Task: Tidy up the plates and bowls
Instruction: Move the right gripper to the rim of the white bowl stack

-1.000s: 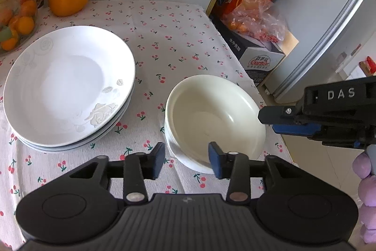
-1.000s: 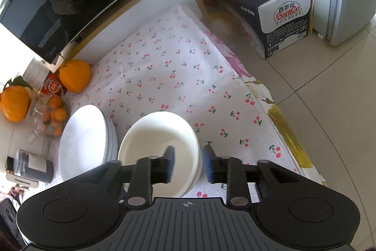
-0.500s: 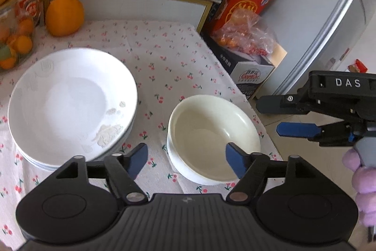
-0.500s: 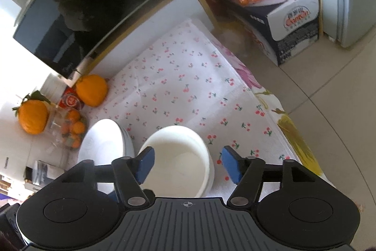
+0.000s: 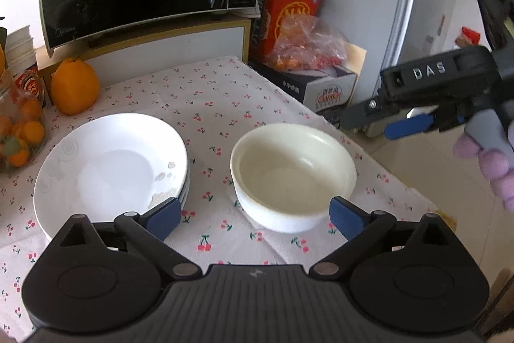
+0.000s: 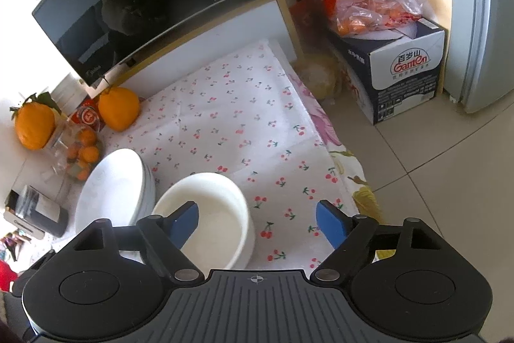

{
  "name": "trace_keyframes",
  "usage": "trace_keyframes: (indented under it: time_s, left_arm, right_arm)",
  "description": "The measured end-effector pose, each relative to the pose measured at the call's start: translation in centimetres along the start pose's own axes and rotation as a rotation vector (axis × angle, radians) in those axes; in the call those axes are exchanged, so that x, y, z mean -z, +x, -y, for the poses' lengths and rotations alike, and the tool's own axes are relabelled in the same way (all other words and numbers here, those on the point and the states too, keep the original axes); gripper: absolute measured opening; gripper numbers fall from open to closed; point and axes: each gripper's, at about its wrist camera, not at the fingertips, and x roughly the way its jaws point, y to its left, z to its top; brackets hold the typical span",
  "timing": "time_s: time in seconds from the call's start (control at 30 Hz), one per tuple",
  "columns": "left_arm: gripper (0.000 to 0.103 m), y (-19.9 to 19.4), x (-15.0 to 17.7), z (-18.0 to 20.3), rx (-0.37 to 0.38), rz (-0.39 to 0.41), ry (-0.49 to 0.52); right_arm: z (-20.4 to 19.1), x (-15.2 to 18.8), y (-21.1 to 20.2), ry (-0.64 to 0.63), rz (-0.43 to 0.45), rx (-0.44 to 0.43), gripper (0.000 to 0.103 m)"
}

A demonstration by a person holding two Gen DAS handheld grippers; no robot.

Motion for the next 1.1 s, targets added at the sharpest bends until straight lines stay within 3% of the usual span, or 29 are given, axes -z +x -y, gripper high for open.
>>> trace_keyframes:
  time_s: [0.4, 0.73, 1.1]
  left_arm:
    - [0.102, 0.2, 1.6, 0.8, -0.015, -0.004, 0.054]
    - [0.102, 1.8, 2.6, 2.1, -0.016, -0.020, 0.134]
    - [0.101, 3.9, 2.1, 2.1, 0.018, -0.042, 0.075]
  right_arm:
    - [-1.0, 1.6, 0.1, -0.190, 0.036, 0.077, 0.086]
    - [-1.6, 2.3, 1.4, -0.157, -0.011, 0.070, 0.086]
    - [-1.4, 2.5, 3.3, -0.077, -0.064, 0.067, 0.086]
